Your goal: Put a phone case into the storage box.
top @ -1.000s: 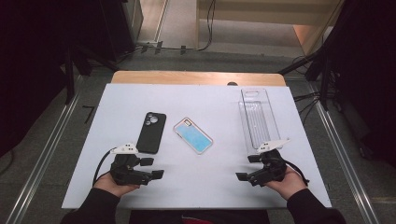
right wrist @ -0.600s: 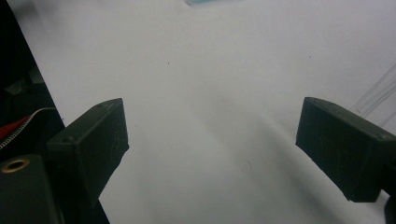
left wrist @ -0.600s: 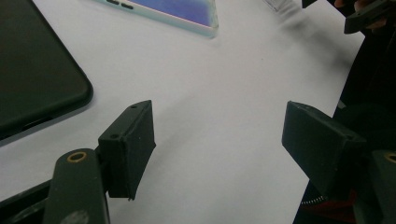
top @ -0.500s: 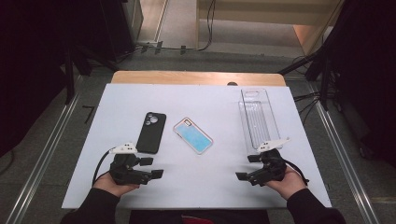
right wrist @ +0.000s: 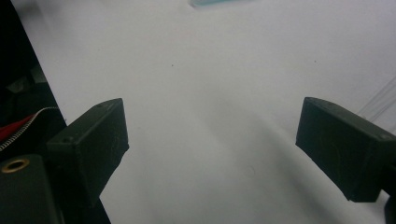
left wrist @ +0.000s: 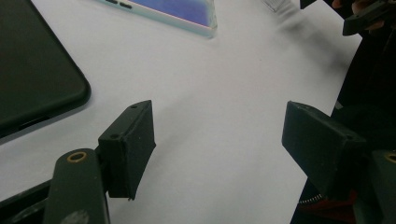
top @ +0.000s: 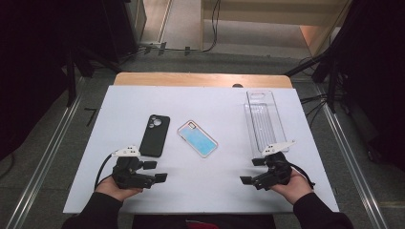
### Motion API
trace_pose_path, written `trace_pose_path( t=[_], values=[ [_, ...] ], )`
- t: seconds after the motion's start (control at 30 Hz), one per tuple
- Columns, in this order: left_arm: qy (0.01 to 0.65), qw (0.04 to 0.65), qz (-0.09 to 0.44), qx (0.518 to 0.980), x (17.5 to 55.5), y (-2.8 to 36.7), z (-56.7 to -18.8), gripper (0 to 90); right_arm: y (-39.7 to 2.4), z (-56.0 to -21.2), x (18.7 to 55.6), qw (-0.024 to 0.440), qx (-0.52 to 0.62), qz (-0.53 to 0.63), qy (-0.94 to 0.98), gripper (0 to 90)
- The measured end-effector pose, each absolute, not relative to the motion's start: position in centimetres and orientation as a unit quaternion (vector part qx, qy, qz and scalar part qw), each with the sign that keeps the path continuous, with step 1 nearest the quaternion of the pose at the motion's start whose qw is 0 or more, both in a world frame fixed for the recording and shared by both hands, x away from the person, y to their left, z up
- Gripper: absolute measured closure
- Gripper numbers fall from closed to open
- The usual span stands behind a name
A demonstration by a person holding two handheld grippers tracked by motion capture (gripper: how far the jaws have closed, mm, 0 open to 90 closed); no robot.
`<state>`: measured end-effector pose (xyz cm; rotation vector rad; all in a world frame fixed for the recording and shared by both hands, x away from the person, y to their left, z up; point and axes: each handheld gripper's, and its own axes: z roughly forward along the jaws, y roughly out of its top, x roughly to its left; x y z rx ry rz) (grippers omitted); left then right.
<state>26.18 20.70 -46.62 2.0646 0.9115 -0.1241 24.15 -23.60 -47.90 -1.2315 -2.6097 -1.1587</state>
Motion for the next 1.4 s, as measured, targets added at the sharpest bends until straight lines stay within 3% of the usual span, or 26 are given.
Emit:
trace_pose_path(
  t=[1.4],
  values=[
    [0.371, 0.425, -0.045, 0.824, 26.3, 20.9, -46.4, 25.2, -18.7, -43.7, 28.4, -0.013, -0.384, -0.403, -0.831, 7.5]
  ],
)
